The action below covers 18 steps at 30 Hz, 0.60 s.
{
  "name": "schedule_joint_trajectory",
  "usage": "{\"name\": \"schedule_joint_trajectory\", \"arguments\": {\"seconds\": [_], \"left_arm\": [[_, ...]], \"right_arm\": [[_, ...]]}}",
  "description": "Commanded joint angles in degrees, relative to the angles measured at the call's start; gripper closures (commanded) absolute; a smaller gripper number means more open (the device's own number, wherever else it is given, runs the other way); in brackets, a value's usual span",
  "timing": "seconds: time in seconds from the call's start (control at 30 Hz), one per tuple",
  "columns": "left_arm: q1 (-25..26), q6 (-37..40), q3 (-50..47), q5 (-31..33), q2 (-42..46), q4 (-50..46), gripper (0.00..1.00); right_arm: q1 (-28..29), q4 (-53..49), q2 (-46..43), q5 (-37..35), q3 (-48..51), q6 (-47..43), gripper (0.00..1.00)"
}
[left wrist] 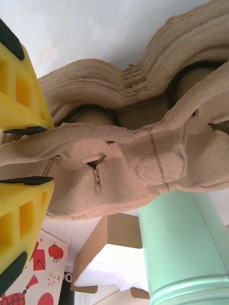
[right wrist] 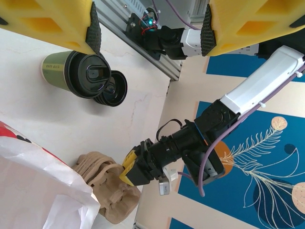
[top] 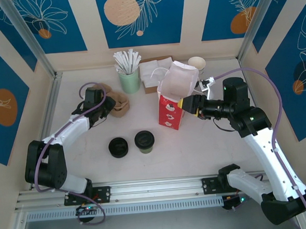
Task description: Pack the takeout coffee
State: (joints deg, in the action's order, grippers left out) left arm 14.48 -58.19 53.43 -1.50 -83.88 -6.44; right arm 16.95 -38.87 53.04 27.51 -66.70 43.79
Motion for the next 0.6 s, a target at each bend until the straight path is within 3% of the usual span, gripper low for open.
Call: {"name": "schedule_joint_trajectory", "arguments": {"seconds": [0.0, 0.57], "left_arm": [[-0.8, -1.3, 0.3, -0.3, -0.2, 2.0, 0.72], [-0.6, -3.7, -0.3, -0.9, 0.5, 4.9, 0.9]], "right_arm": [[-0.5, -1.2, -1.0, 1.9, 0.6, -0.8, 0.4], [-2.0, -1.9, -1.5, 2.7, 1.1, -0.6, 0.4]]}}
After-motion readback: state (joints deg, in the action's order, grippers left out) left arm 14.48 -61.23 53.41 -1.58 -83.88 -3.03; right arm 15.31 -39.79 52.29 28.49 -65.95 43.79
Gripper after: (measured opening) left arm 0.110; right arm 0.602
